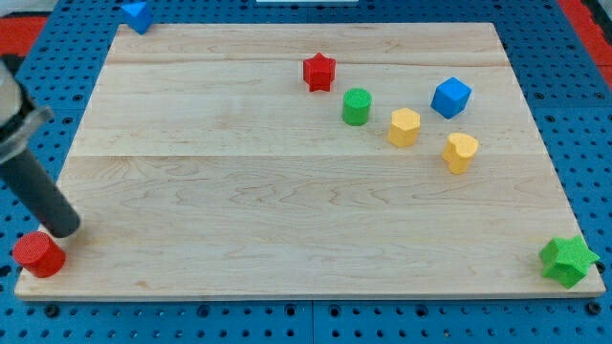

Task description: Move the red circle down a bit

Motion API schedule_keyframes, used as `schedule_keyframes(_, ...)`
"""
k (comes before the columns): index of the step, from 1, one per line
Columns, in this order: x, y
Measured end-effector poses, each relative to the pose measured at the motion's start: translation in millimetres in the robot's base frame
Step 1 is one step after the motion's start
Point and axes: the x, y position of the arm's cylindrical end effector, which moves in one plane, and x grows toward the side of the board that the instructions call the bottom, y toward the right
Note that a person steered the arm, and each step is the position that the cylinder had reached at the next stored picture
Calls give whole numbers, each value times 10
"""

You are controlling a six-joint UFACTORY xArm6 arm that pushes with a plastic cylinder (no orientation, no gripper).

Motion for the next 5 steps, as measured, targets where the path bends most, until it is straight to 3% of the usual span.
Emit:
schedule_keyframes(1, -1, -315)
schedule_keyframes(3, -20, -330)
schedule_keyframes(5, 233, -329)
